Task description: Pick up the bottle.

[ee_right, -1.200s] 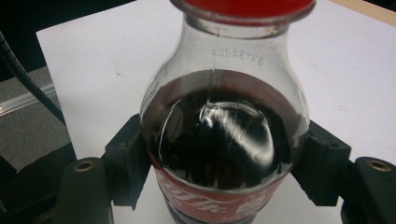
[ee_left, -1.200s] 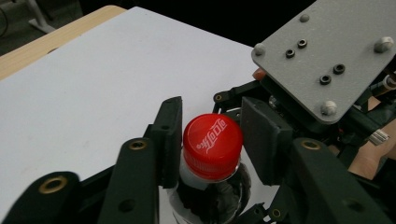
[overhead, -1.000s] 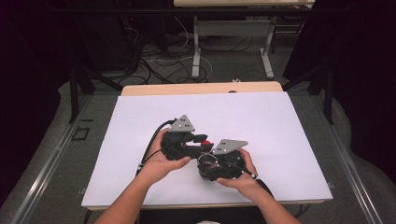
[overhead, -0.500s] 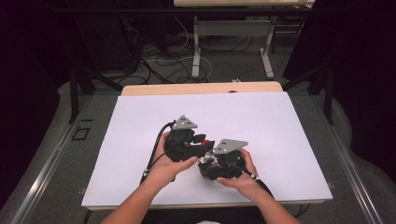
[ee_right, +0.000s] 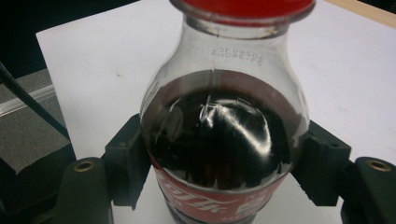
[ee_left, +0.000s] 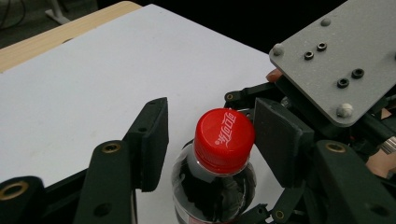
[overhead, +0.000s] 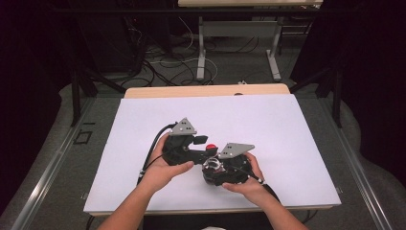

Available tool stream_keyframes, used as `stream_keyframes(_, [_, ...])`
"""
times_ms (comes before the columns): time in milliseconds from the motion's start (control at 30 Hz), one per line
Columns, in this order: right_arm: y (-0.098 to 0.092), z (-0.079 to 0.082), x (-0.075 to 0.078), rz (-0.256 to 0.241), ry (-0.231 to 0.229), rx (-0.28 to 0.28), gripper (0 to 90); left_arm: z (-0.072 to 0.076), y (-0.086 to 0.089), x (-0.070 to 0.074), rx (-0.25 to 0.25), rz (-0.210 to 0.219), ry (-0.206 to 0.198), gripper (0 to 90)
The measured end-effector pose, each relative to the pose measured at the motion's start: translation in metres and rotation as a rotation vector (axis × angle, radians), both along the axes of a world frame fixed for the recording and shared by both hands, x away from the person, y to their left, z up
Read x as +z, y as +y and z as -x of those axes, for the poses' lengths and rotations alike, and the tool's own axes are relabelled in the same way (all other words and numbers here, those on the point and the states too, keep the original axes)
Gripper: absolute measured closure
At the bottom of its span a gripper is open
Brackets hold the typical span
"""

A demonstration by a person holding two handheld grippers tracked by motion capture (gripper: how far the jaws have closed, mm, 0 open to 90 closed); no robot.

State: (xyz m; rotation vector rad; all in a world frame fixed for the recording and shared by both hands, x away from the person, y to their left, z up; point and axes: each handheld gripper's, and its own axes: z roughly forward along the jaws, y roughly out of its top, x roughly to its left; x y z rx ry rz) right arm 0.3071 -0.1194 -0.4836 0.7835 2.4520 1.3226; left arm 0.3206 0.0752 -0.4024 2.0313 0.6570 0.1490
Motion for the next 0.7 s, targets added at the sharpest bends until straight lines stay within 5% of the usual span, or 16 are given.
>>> stream_keyframes(400, [0.002, 0.002, 0.0, 0.008, 0.007, 0.009, 29.6, -0.004, -0.008, -0.003, -0.025, 0.012, 0.019, 59.0])
stream_keyframes(567, [0.001, 0.002, 0.0, 0.013, 0.012, -0.006, 29.6, -0.002, -0.014, -0.003, 0.033, 0.011, 0.0, 62.1])
stream_keyframes(700, [0.001, 0.002, 0.0, 0.022, -0.016, -0.021, 29.6, 0.001, -0.017, 0.0, 0.126, 0.012, 0.059, 62.5])
